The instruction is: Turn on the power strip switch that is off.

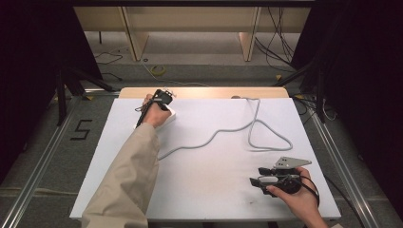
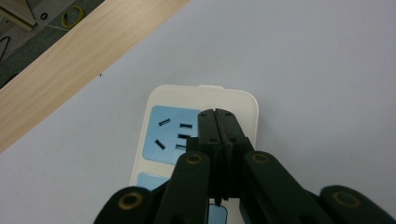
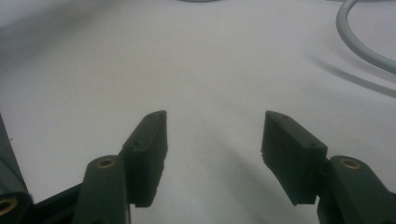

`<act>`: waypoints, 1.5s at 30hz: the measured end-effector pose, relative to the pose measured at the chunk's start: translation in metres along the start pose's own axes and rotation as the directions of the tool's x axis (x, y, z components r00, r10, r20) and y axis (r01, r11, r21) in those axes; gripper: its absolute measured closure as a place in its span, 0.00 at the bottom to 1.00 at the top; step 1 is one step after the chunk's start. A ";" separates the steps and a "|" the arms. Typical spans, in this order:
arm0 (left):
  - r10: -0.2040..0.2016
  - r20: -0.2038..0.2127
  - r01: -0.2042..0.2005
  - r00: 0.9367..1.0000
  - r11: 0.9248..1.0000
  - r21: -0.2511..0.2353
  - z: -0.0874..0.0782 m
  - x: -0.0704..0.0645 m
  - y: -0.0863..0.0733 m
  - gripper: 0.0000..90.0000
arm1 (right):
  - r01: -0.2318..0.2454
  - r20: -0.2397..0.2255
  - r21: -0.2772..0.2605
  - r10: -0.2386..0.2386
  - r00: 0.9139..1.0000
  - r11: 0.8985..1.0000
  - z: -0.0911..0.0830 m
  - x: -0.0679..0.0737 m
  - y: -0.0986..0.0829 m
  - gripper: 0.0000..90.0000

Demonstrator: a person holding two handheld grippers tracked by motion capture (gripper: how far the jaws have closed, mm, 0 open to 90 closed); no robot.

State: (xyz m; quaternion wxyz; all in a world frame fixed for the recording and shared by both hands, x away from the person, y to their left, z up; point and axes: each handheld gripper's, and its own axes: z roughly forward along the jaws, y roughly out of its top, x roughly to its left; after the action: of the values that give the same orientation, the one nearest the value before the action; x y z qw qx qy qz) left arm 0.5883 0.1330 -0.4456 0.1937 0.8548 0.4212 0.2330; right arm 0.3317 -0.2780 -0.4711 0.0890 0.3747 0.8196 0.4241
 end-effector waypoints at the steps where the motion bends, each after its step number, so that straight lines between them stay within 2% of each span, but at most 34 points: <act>1: 0.001 -0.002 -0.001 1.000 1.000 0.001 0.000 0.000 0.000 1.00 | 0.000 0.000 0.000 0.000 1.000 1.000 0.000 0.000 0.000 0.46; 17: 0.013 -0.015 -0.013 1.000 1.000 0.012 0.000 -0.002 0.002 1.00 | -0.001 0.002 0.005 0.001 1.000 1.000 0.000 0.000 0.000 0.47; 34: 0.001 -0.011 -0.001 1.000 1.000 0.013 0.000 -0.002 0.003 1.00 | -0.002 0.002 0.010 0.002 1.000 1.000 0.001 0.000 0.000 0.47; 43: 0.031 -0.026 -0.031 0.999 0.999 0.025 0.002 -0.006 0.007 1.00 | -0.002 0.003 0.009 0.002 1.000 1.000 0.000 -0.001 -0.001 0.47; 45: 0.021 -0.021 -0.021 1.000 0.999 0.026 0.003 -0.006 0.007 1.00 | -0.003 0.003 0.010 0.003 1.000 1.000 0.000 -0.001 -0.001 0.47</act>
State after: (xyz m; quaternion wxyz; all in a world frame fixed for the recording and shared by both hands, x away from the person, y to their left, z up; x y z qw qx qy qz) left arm 0.5915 0.1237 -0.4455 0.1760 0.8591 0.4172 0.2387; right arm 0.3320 -0.2789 -0.4717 0.0878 0.3767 0.8211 0.4198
